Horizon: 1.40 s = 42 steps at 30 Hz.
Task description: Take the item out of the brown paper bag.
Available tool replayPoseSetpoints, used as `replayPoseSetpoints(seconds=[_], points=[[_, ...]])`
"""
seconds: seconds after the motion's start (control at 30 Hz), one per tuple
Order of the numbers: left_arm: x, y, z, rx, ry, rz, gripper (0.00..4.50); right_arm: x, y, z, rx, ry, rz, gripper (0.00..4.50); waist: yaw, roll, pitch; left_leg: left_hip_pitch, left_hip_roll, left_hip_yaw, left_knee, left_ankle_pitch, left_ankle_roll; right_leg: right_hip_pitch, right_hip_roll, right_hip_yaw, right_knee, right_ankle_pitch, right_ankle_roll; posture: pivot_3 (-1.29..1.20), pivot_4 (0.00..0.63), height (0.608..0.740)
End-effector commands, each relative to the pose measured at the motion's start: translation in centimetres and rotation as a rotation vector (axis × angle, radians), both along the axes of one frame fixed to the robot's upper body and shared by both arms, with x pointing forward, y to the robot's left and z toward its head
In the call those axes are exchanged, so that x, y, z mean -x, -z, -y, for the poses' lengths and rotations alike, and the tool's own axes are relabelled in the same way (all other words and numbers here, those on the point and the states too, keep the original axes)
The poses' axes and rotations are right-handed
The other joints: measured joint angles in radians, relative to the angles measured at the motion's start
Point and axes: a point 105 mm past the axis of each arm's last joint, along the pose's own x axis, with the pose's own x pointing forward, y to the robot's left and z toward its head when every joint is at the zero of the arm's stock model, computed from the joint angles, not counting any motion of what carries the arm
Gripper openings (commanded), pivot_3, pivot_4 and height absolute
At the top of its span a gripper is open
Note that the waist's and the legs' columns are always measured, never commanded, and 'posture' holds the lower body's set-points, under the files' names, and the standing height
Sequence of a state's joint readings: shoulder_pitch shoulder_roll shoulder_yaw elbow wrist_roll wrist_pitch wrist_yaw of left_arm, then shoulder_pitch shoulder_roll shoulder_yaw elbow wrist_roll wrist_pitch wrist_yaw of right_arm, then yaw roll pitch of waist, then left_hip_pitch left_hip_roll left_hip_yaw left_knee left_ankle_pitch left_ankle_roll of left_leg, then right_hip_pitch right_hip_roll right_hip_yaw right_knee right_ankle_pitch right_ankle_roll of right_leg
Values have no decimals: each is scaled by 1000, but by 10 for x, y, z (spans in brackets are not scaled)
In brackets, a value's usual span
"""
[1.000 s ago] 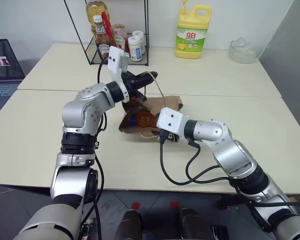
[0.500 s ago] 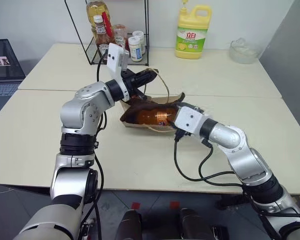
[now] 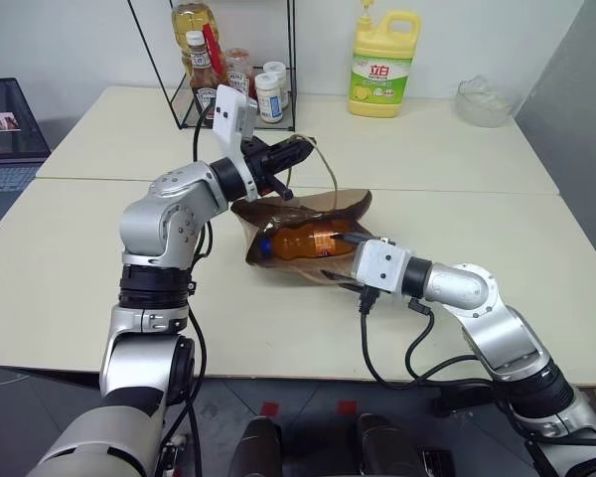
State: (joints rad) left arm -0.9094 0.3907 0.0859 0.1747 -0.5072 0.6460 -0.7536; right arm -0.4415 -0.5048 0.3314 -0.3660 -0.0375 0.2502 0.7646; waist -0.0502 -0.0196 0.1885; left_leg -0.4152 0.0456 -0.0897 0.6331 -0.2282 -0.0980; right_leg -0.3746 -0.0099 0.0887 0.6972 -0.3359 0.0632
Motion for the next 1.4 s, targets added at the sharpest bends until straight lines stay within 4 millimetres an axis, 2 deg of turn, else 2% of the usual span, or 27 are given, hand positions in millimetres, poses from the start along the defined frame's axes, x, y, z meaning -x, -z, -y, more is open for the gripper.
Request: replayPoseSetpoints(seconds=[0.03,0.23,0.47,0.83,1.0,1.23,1.4], points=[[5,-13,-1,19,5,48,0,-3,-18,2,-20,31,87,2896,0,0,0,0,0,0,0,0,0,0,0,0,0,0,0,0,150,740],[4,-12,-3,20,-1,45,0,-35,-45,8,-96,257,277,2896,-1,0,0,0,0,0,0,0,0,0,0,0,1,0,0,0,150,740],[4,-12,-2,21,3,42,0,-49,-63,16,-150,417,440,2896,3,0,0,0,0,0,0,0,0,0,0,0,0,0,0,0,150,740],[4,-12,-1,24,5,41,0,-63,-70,22,-176,598,571,2896,-1,0,0,0,0,0,0,0,0,-1,0,0,1,0,0,0,150,740],[4,-12,-1,25,5,40,0,-69,-81,30,-226,673,600,2896,-1,0,0,0,0,0,0,0,0,-1,0,0,1,0,0,0,150,740],[4,-11,-1,25,6,40,0,-73,-97,59,-252,783,667,2896,-1,0,0,0,0,0,0,0,0,-1,0,0,1,0,0,0,150,740],[4,-11,0,27,7,41,0,-67,-113,56,-385,772,662,2896,-7,0,0,0,0,0,0,0,0,-1,0,0,1,0,0,0,150,740]])
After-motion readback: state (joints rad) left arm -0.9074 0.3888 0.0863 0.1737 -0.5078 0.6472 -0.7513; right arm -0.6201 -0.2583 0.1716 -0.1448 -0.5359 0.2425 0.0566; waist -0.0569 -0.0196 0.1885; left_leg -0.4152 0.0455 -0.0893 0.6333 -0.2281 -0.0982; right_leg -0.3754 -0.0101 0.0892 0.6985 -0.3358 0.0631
